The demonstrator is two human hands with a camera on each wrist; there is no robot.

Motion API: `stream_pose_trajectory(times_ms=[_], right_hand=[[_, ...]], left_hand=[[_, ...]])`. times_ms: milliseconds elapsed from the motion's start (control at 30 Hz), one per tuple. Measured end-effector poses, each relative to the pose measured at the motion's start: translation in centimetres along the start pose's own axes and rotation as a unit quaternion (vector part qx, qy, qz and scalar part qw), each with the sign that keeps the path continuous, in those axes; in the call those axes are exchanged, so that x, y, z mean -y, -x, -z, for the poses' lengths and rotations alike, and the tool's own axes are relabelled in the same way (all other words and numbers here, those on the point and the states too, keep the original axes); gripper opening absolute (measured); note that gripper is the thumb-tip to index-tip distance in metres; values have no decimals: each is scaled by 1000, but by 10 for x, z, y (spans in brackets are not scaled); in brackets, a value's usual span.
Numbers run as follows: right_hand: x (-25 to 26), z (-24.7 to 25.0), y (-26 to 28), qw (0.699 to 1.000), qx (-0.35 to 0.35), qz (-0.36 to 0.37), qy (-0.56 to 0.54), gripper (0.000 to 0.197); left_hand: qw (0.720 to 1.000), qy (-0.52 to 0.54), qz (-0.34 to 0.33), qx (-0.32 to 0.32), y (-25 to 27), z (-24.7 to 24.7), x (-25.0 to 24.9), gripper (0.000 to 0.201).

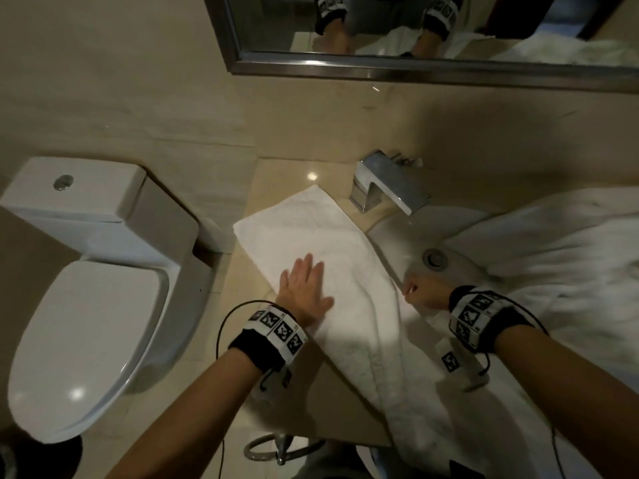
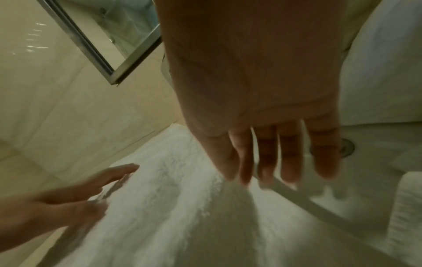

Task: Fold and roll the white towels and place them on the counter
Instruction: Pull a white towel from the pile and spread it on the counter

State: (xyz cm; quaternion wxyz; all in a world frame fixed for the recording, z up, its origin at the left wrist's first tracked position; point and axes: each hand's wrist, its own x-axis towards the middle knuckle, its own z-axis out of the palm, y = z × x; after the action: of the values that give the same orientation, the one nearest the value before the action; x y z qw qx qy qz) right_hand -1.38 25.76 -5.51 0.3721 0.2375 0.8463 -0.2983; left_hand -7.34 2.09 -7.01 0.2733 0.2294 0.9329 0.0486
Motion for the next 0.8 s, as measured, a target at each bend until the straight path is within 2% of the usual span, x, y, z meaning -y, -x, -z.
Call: stream_pose_trajectory(times_ms=[100,200,300,400,500,600,667,733,800], right_hand=[[-5,-3,26,987,148,-36,56,40],[-13,-16,46,973,202,-34,107,46],[-24,-30,53,970,187,1,156,57],[-42,-38,58,963,190,17,191,66],[-64,-34,66,960,195,31,200,43],[-88,-32,72,972,176,62,140,31],[-98,-34,72,981,168,81,61,20],[-107,-35,80,984,157,72,-32,17],[-113,-37,84,988,121,92,-21,25]], left_hand=[[999,-26,25,19,8,-12,-16,78],[998,-30,45,34,27,-25,-36,80],[997,-40,50,38,48,-37,-55,79],[996,-77,25,22,67,-49,-80,72],[995,-87,39,-9,84,-62,-108,67],[990,10,128,-57,98,-73,-129,55],[981,53,171,-78,104,-77,-131,47],[980,45,184,-60,110,-81,-132,50],[981,32,189,-31,117,-82,-129,56]])
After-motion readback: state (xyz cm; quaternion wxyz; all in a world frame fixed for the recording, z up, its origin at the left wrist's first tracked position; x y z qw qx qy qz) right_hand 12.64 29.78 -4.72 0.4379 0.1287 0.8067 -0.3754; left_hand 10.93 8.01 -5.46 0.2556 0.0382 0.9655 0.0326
